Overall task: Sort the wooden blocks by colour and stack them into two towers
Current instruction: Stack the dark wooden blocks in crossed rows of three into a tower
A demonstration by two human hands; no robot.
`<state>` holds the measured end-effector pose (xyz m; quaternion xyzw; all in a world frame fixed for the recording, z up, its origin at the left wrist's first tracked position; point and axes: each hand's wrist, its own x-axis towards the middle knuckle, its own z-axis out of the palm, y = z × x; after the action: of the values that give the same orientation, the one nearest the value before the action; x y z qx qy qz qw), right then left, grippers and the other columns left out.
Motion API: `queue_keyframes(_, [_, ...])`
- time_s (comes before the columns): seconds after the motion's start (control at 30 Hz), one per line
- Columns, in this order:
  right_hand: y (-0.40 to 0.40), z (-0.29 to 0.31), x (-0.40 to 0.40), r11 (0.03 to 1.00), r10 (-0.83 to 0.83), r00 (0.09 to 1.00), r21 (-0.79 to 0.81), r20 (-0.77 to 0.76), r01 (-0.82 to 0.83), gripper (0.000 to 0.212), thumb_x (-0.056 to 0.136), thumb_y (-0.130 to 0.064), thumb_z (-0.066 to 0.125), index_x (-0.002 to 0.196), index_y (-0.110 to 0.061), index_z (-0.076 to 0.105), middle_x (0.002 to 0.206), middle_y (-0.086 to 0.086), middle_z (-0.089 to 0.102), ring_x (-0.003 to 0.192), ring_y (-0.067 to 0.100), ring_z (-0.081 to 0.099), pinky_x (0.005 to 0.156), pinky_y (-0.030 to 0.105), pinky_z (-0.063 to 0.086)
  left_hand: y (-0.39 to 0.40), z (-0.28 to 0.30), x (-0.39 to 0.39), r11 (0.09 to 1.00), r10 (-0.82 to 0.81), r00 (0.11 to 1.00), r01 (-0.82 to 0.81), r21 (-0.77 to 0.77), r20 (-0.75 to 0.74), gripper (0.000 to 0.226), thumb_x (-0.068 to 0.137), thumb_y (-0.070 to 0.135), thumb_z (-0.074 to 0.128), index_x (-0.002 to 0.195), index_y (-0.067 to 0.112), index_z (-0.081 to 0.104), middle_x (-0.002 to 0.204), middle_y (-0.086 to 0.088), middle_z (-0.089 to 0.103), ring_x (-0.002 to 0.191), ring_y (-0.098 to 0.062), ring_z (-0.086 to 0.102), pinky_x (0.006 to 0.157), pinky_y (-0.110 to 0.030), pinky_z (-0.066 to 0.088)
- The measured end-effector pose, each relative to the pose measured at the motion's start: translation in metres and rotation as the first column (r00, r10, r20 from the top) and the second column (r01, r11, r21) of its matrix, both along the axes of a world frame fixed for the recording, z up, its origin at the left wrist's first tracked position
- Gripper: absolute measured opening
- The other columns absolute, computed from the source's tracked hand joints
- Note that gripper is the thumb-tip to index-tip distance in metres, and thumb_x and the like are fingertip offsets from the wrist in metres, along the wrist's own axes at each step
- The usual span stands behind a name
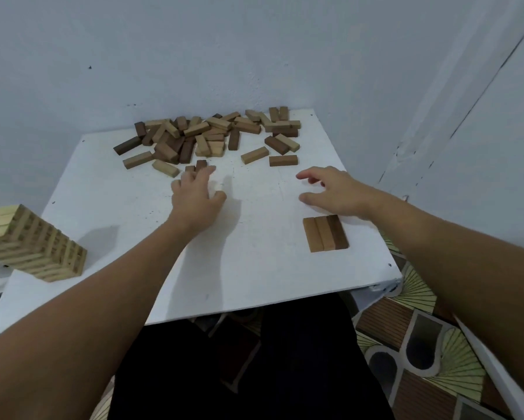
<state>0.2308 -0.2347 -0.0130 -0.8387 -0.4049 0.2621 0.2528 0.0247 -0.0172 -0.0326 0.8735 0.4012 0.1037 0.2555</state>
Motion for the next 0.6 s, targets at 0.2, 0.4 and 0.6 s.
queue_keyframes(0.2, [0.060, -0.014, -0.020, 0.998, 0.041, 0.964, -0.050, 0.262, -0.028, 0.062, 0.100, -0.045, 0.058, 0.157, -0.037, 0.035, 0.159, 0.004, 0.030, 0.144, 0.031, 0.023, 0.116, 0.041, 0.028, 0.022, -0.026, -0.014, 0.989, 0.051, 0.995, -0.038, 0.143, -0.086, 0.067, 0.102, 0.048, 0.050, 0.163, 0.036, 0.024, 0.158, -0.014, 0.024, 0.139, -0.038, 0.027, 0.115, -0.052, 0.029])
queue_keyframes(0.4, [0.095, -0.031, -0.013, 0.992, -0.013, 0.934, -0.115, 0.357, 0.057, 0.066, 0.099, -0.047, 0.051, 0.158, -0.032, 0.026, 0.167, 0.012, 0.019, 0.151, 0.037, 0.017, 0.123, 0.053, 0.021, 0.019, -0.037, -0.012, 0.968, 0.048, 0.997, -0.031, 0.248, -0.065, 0.066, 0.098, 0.054, 0.036, 0.160, 0.034, 0.033, 0.149, -0.010, 0.028, 0.133, -0.035, 0.029, 0.117, -0.051, 0.025])
queue_keyframes(0.6, [0.111, -0.031, -0.025, 0.997, -0.017, 0.900, -0.058, 0.436, 0.047, 0.055, 0.099, -0.025, 0.045, 0.154, -0.026, 0.040, 0.141, 0.008, 0.046, 0.125, 0.035, 0.038, 0.108, 0.045, 0.032, 0.019, -0.042, -0.016, 0.971, 0.026, 0.989, -0.059, 0.231, 0.146, 0.038, 0.095, 0.039, 0.056, 0.130, 0.027, 0.059, 0.132, -0.008, 0.041, 0.118, -0.026, 0.035, 0.103, -0.044, 0.037])
